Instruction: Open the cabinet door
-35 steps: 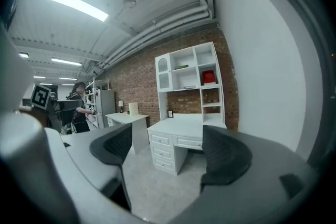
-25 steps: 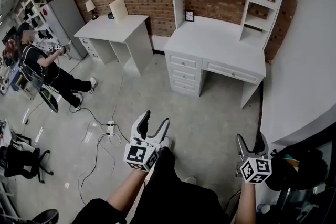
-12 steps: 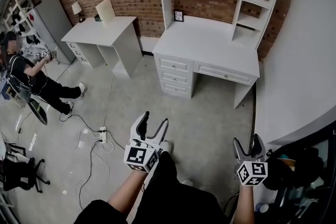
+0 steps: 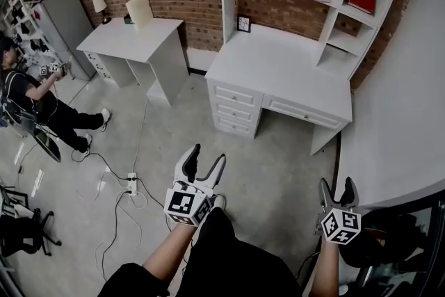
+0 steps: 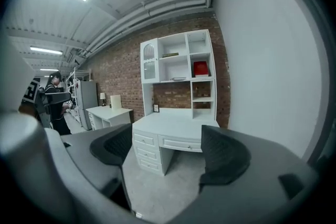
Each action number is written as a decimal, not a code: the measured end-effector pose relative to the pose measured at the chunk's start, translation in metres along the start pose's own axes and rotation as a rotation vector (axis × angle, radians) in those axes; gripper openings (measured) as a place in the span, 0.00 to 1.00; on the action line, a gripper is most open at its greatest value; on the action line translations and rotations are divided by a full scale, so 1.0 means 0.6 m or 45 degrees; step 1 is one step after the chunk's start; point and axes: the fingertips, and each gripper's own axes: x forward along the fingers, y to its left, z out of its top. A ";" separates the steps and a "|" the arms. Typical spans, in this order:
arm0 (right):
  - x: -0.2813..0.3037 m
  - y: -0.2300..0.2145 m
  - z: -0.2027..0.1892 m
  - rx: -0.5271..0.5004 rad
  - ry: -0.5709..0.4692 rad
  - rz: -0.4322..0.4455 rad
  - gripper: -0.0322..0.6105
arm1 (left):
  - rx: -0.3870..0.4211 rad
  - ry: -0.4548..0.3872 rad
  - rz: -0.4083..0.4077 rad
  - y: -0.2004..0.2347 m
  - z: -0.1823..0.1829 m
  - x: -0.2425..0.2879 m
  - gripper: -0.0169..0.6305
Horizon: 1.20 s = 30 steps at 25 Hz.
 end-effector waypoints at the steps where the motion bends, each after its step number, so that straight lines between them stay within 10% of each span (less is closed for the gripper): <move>1: 0.020 0.003 0.011 -0.004 -0.002 -0.005 0.68 | 0.007 0.000 -0.003 0.016 0.004 0.017 0.49; 30: 0.494 0.203 0.124 -0.114 0.220 -0.004 0.68 | -0.130 0.055 -0.111 0.406 -0.013 0.386 0.49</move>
